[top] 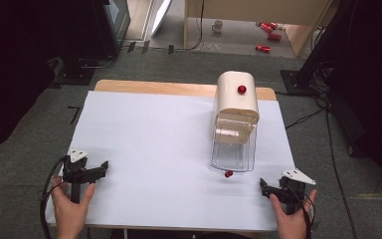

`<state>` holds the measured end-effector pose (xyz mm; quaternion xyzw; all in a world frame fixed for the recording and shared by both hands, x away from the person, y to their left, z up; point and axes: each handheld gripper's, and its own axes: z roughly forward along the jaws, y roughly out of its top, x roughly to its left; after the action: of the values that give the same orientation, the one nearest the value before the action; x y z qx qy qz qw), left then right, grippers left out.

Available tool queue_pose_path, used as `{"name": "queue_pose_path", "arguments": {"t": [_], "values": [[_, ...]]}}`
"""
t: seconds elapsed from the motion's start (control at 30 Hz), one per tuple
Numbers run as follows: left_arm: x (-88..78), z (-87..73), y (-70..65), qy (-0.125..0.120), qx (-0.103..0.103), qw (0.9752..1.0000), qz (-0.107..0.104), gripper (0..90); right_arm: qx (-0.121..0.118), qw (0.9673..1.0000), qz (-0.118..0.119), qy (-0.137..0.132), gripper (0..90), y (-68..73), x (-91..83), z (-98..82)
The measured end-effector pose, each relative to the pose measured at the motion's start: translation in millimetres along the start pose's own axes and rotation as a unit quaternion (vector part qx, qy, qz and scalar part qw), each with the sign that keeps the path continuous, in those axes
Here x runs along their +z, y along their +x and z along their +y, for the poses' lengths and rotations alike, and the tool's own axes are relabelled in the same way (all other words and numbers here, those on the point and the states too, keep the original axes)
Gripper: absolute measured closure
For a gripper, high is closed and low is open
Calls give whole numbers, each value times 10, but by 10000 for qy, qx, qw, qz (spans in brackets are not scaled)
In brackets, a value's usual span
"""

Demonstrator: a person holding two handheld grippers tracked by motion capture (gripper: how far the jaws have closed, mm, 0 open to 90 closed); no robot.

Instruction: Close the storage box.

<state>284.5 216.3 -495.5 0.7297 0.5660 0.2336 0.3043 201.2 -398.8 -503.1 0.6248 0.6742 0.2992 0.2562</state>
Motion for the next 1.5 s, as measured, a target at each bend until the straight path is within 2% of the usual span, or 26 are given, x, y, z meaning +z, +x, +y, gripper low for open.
{"name": "queue_pose_path", "arguments": {"t": [0.17,0.3,0.4,0.5,0.63,0.7,0.73,0.87,1.17,1.23,1.37,1.5], "values": [[1,0,-3,2,12,10000,14,137,-26,10000,-28,-3,71,9,0,0],[4,1,-6,10,19,10000,25,137,-135,9999,-101,-36,80,33,-14,0],[5,1,-13,24,53,10000,49,136,34,9999,-61,111,80,18,-27,19],[4,0,-11,19,43,10000,43,137,47,9999,-140,90,80,47,-53,22],[7,1,-14,30,66,10000,57,136,287,9995,-13,-159,81,138,-166,74],[7,0,-15,27,71,10000,61,136,310,9993,20,-212,81,166,-196,95],[7,-1,-16,21,71,10000,64,136,322,9990,146,-277,85,242,-254,140],[7,-2,-18,15,72,10000,67,137,252,9981,348,-430,86,414,-347,214],[7,-3,-18,15,72,9999,70,137,156,9967,536,-586,88,717,-448,209],[8,-3,-19,12,69,10000,70,137,102,9967,504,-628,152,782,-462,196],[7,-3,-18,14,71,9999,70,137,97,9960,504,-724,165,879,-481,191],[7,-3,-19,13,70,9999,71,137,209,9951,497,-829,261,943,-491,196]]}}
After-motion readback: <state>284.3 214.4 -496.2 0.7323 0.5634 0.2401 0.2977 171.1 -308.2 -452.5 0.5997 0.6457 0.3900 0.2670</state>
